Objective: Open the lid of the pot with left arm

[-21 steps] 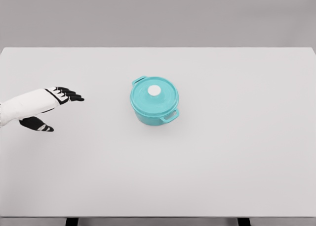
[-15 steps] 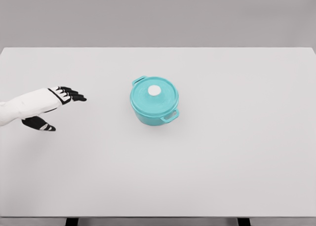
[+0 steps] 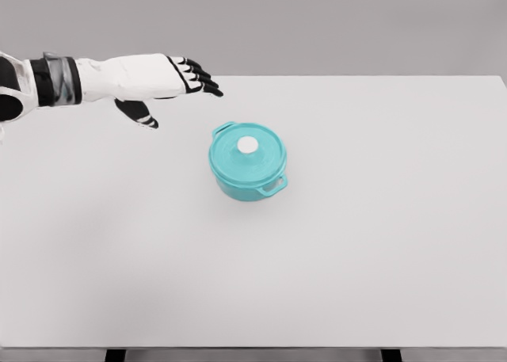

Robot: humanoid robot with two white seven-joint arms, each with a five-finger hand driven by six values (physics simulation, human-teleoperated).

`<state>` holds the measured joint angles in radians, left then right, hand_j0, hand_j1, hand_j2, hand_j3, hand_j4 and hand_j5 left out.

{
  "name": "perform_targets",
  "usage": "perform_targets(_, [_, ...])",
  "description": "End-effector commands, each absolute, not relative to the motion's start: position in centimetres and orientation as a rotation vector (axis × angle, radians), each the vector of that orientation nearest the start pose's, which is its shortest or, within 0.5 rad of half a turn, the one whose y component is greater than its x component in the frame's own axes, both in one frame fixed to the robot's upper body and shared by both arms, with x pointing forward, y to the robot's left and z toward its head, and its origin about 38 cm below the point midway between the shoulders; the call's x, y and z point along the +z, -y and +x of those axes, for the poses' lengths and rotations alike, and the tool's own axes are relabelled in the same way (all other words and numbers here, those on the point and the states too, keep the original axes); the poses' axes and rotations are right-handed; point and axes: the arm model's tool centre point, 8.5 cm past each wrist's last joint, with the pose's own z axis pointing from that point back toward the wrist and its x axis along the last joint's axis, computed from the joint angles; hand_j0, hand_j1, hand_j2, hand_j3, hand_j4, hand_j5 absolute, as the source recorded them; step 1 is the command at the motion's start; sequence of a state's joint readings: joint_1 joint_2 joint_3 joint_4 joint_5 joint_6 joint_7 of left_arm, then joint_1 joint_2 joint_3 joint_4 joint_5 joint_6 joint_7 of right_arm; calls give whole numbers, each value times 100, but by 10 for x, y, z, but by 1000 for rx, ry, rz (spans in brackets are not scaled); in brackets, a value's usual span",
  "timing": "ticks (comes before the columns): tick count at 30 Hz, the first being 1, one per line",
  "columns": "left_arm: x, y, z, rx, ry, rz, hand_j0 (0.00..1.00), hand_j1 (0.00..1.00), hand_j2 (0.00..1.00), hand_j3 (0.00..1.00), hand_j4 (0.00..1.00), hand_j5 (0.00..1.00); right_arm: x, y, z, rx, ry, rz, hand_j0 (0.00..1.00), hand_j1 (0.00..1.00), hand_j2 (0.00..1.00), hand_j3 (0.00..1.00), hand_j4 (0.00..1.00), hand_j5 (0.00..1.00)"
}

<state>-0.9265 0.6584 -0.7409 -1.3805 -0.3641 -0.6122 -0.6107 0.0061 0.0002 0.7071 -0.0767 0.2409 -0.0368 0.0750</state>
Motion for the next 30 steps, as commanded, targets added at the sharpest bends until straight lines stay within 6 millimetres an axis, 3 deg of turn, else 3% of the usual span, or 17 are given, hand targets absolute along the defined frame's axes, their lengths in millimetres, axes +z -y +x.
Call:
perform_targets(1, [253, -179, 470, 2894, -1947, -338, 100, 100, 100, 100, 100, 100, -264, 247, 15, 953, 29, 28, 100, 100, 100, 100, 100, 100])
perform_targets(3, [261, -154, 470, 2839, -1948, -304, 100, 100, 100, 100, 100, 100, -264, 247, 16, 953, 30, 27, 100, 100, 100, 100, 100, 100])
perform_targets(6, [260, -136, 466, 2822, -1916, -262, 100, 100, 100, 100, 100, 100, -264, 247, 16, 953, 30, 27, 100, 100, 100, 100, 100, 100])
perform_targets(14, [245, -129, 464, 2879, -1742, -297, 100, 100, 100, 100, 100, 100, -264, 247, 16, 953, 30, 27, 100, 100, 100, 100, 100, 100])
perform_targets(20, [240, -111, 462, 2862, -1683, -318, 97, 97, 97, 97, 97, 97, -264, 247, 16, 953, 30, 27, 100, 100, 100, 100, 100, 100])
perform_targets(30, [231, -121, 473, 2924, -1672, -339, 92, 92, 92, 92, 92, 92, -264, 247, 15, 953, 29, 28, 100, 100, 100, 100, 100, 100])
